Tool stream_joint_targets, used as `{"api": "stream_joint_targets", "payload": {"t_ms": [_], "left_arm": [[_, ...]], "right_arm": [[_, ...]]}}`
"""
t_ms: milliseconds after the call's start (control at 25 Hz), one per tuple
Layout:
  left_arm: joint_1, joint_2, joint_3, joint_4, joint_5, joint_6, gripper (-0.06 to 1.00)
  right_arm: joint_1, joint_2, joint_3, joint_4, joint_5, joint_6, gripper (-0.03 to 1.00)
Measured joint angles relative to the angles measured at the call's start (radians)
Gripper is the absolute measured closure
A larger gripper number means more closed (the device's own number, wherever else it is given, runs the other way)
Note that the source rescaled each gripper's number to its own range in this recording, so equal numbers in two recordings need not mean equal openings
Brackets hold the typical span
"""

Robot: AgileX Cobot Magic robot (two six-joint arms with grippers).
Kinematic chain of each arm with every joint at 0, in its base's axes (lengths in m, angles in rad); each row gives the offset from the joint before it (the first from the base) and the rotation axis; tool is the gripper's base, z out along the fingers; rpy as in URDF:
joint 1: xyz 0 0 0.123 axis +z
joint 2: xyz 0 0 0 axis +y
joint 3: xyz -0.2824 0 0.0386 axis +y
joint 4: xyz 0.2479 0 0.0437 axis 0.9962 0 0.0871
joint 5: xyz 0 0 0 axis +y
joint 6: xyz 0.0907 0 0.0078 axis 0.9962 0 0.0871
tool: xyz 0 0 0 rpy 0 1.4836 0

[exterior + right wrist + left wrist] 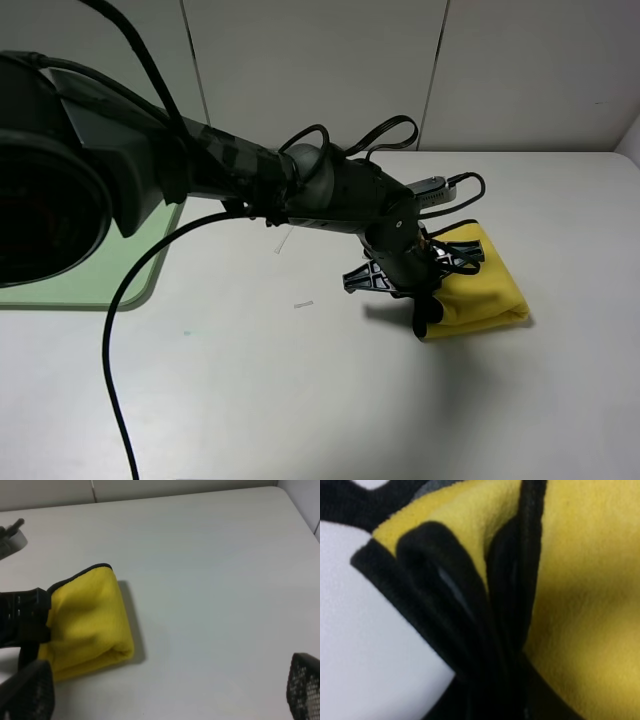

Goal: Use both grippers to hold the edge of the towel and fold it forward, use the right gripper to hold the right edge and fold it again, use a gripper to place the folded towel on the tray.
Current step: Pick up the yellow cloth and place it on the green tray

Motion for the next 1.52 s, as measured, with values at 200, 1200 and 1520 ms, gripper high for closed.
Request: {"api": "stream_joint_targets", "payload": {"t_ms": [200,1200,1520], "left_arm": [[0.0,0.0,0.0,0.0,0.001,0.0,0.84],[0.255,-0.134,0.0,0.233,0.543,0.169,0.84],[0.353,-0.143,0.0,0.234,0.609,0.263,0.84]], "right_arm": [[0.0,0.0,0.0,0.0,0.0,0.0,-0.03],[0.0,0.0,0.0,0.002,0.0,0.0,-0.03],[0.0,0.0,0.0,0.002,0.0,0.0,-0.03]]}}
